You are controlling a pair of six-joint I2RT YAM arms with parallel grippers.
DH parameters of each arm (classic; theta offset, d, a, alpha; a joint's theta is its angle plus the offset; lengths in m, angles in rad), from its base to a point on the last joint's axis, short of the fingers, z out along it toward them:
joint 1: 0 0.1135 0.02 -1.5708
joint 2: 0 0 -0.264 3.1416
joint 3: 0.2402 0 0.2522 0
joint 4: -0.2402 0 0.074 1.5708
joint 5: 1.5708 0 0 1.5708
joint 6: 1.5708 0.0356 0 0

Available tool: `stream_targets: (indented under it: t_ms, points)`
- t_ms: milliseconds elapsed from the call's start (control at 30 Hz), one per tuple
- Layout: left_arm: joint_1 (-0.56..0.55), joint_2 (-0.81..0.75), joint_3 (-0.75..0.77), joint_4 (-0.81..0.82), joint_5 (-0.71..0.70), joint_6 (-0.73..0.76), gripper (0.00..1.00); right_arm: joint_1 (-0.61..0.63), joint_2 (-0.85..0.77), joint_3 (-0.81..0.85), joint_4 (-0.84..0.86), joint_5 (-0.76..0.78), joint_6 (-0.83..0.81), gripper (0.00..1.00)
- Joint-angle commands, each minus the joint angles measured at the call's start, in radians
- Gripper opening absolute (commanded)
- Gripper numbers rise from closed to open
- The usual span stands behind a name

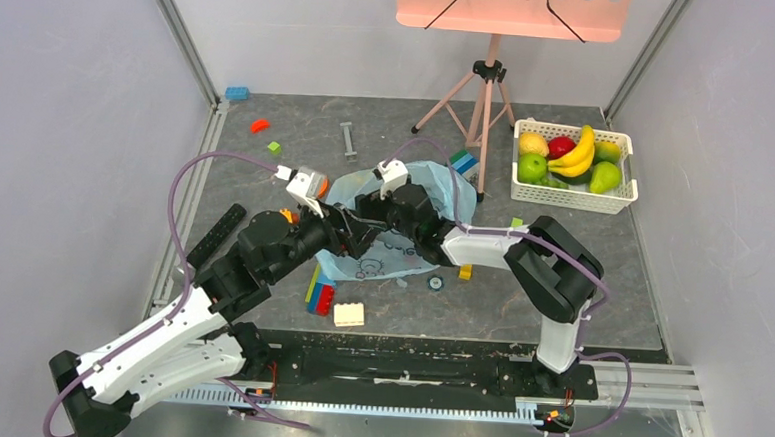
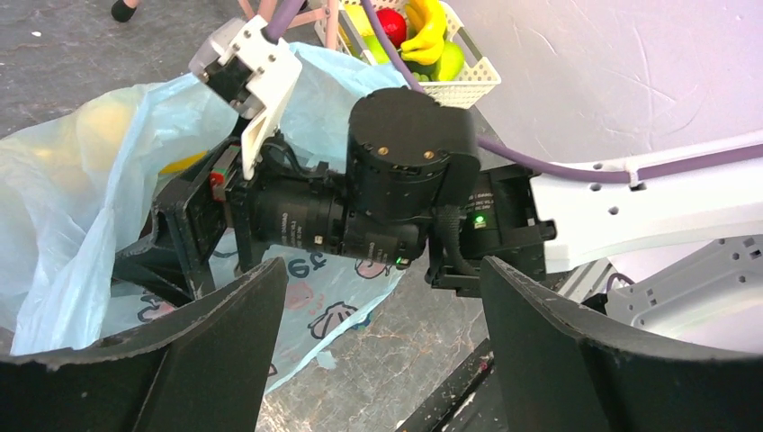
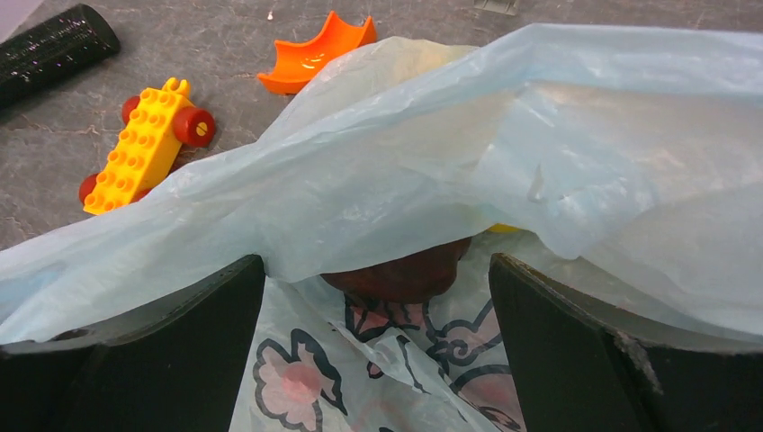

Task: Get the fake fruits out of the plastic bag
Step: Take out the fake fruit from the plastic bag.

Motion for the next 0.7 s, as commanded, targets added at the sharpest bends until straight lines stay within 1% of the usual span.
stream_targets:
  t_ms: [0, 267, 400, 567, 667]
  points:
    - [0.000, -0.018, 0.004, -0.008, -0.024, 0.044, 0.85, 0.015, 0.038, 0.050, 0.054, 0.040, -0.015, 0.98]
    - [0.000, -0.027, -0.008, -0.006, -0.027, 0.035, 0.86, 0.022, 0.108, 0.060, 0.140, 0.062, 0.012, 0.98]
    - [0.000, -0.033, -0.013, -0.007, -0.024, 0.034, 0.86, 0.025, 0.140, 0.053, 0.189, 0.046, 0.017, 0.98]
    - [0.000, -0.042, -0.013, -0.017, -0.058, 0.053, 0.86, 0.031, 0.105, -0.015, 0.255, 0.037, 0.011, 0.98]
    - [0.007, -0.025, 0.021, -0.029, -0.112, 0.080, 0.86, 0.031, 0.074, -0.043, 0.250, 0.045, -0.003, 0.98]
